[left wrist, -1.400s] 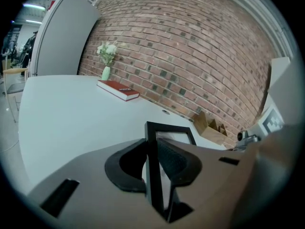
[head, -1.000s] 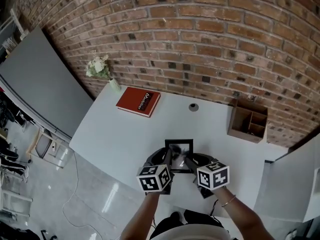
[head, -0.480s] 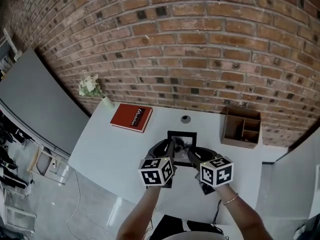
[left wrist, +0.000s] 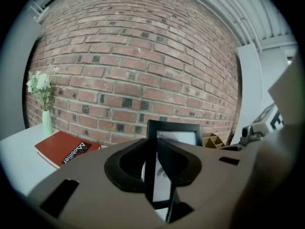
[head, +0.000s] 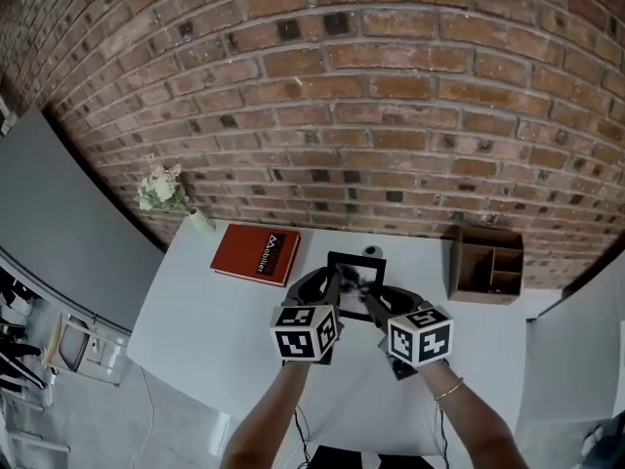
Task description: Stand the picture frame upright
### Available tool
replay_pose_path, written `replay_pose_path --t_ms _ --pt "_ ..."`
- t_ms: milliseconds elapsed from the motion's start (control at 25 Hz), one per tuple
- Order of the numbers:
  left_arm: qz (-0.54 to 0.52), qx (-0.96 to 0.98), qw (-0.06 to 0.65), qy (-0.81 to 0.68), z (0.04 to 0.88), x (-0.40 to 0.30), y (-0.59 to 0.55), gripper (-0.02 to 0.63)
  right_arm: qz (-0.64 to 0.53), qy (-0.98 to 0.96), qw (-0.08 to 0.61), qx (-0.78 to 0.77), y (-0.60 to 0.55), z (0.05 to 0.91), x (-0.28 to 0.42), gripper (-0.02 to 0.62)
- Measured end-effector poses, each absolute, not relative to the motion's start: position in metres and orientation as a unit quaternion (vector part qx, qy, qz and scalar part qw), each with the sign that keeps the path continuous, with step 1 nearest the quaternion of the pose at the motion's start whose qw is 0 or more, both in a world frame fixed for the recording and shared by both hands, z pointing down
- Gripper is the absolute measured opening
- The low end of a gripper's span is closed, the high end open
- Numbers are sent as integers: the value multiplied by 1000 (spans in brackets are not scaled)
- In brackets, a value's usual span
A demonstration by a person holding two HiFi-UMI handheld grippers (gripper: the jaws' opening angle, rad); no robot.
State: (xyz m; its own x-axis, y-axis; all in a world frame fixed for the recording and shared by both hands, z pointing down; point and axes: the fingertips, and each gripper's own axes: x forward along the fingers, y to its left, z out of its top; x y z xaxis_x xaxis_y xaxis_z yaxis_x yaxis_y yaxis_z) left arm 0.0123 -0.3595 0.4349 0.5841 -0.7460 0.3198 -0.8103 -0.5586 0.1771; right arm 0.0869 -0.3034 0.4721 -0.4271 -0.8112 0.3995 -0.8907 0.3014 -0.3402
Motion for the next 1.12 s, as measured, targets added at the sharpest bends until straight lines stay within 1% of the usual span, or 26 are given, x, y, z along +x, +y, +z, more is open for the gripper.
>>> replay_pose_path --t_ms 240,480,640,1120 --pt "99 884 155 -429 438 -13 -412 64 257 -793 79 546 -361 475 65 117" --pt "94 894 140 -415 441 -22 -464 64 240 -791 92 555 -412 481 53 117" --pt "92 898 133 -408 448 -19 -495 64 237 -783 101 566 -443 490 56 117" --pt "92 899 166 -396 492 1 -549 64 251 -757 115 593 -497 530 79 117"
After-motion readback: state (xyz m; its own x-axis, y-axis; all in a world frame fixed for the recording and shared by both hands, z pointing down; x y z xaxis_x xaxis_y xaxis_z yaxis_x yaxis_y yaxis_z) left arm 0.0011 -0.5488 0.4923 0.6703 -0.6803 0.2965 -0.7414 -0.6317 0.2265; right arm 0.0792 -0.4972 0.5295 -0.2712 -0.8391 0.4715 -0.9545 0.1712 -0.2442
